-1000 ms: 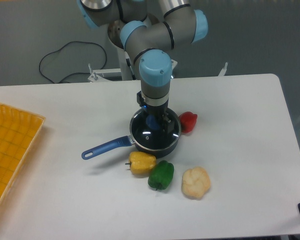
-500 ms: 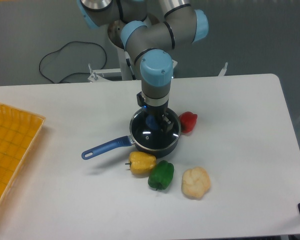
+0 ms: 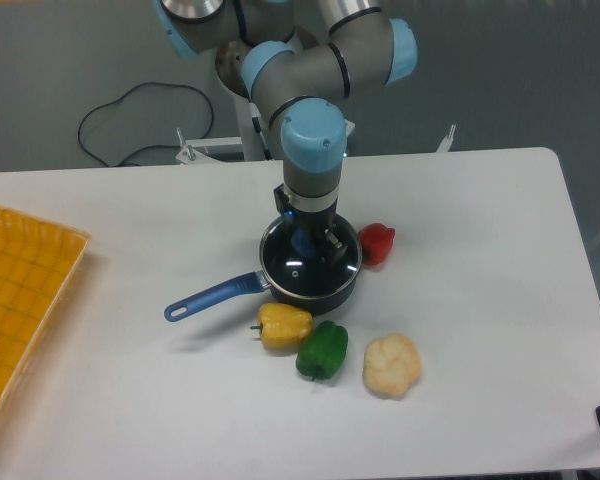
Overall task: Open the lid
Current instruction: 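Close the gripper on the blue knob of the glass lid, then lift the glass lid up off the saucepan and move it aside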
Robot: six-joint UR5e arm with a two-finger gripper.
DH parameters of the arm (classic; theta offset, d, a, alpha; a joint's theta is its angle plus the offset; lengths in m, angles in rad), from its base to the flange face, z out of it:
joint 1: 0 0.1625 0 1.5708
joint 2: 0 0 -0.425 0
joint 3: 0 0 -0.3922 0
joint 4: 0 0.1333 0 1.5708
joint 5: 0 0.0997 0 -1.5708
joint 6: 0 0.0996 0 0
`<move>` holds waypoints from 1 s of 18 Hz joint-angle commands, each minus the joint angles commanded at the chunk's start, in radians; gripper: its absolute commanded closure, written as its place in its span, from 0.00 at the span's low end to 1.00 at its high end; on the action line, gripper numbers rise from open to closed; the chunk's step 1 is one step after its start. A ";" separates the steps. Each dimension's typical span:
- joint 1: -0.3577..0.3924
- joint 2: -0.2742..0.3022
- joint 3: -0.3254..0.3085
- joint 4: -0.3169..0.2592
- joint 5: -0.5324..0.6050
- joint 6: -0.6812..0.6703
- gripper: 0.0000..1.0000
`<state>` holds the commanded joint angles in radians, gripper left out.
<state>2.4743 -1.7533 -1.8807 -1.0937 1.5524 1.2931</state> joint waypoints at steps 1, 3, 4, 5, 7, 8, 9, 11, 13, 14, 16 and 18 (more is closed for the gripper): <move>0.000 0.000 0.006 -0.002 0.000 0.000 0.55; 0.000 0.000 0.015 -0.009 0.002 0.000 0.56; 0.000 0.000 0.024 -0.014 0.003 0.000 0.56; 0.000 0.000 0.029 -0.015 0.005 0.000 0.56; 0.005 0.000 0.037 -0.018 0.005 0.000 0.56; 0.006 0.000 0.038 -0.020 0.005 0.000 0.56; 0.008 0.000 0.046 -0.031 0.005 0.000 0.56; 0.012 -0.002 0.067 -0.060 0.008 0.000 0.56; 0.029 -0.003 0.087 -0.077 0.008 0.002 0.56; 0.035 -0.005 0.095 -0.080 0.008 0.002 0.56; 0.051 -0.015 0.116 -0.101 0.009 0.002 0.56; 0.071 -0.038 0.159 -0.139 0.009 0.003 0.56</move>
<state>2.5448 -1.7916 -1.7213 -1.2332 1.5616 1.2962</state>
